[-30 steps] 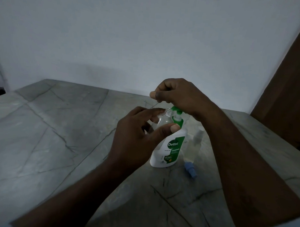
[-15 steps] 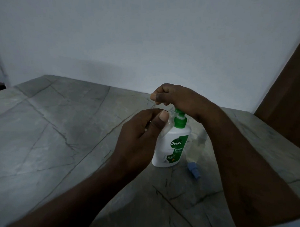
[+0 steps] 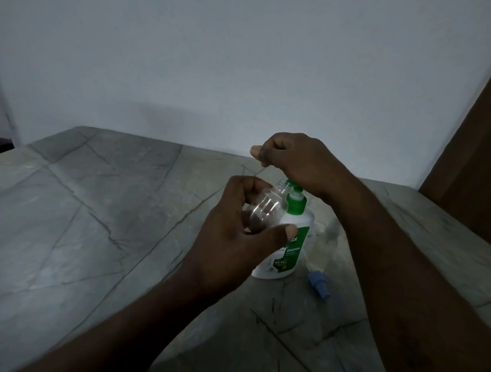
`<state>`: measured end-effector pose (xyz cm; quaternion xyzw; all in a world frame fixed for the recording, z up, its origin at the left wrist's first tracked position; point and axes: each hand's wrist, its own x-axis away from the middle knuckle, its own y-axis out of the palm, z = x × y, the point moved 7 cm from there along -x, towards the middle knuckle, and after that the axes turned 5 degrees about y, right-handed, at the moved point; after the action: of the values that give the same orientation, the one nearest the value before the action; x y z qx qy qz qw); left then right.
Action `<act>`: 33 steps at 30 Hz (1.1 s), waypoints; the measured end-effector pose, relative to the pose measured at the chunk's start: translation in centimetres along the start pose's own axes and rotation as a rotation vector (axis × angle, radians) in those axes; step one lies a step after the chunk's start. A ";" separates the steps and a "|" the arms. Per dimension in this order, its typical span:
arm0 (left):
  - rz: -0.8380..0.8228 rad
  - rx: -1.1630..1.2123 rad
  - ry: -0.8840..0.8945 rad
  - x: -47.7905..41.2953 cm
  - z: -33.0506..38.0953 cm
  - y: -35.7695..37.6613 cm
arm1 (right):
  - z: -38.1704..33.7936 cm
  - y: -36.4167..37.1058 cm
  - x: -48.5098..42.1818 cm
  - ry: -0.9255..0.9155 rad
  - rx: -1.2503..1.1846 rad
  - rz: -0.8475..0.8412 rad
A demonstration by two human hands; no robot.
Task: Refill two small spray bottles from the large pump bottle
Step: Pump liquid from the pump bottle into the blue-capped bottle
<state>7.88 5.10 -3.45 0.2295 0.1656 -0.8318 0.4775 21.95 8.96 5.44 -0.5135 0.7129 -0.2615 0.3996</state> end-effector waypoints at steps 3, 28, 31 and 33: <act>0.011 0.060 -0.048 0.1 -0.5 -0.1 | 0.3 0.4 0.0 0.036 0.000 -0.046; 0.015 0.265 -0.193 -0.2 -0.5 -0.7 | 0.3 0.4 0.2 0.031 -0.010 0.001; 0.008 0.265 -0.210 -0.3 -0.7 -0.8 | 0.5 -0.3 0.1 0.025 -0.035 0.084; -0.002 0.272 -0.208 -0.3 -0.7 -0.7 | 0.6 0.0 0.1 0.039 -0.022 0.034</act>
<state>7.55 6.04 -3.86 0.2047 0.0013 -0.8663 0.4556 22.42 8.88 5.09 -0.5007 0.7320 -0.2567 0.3842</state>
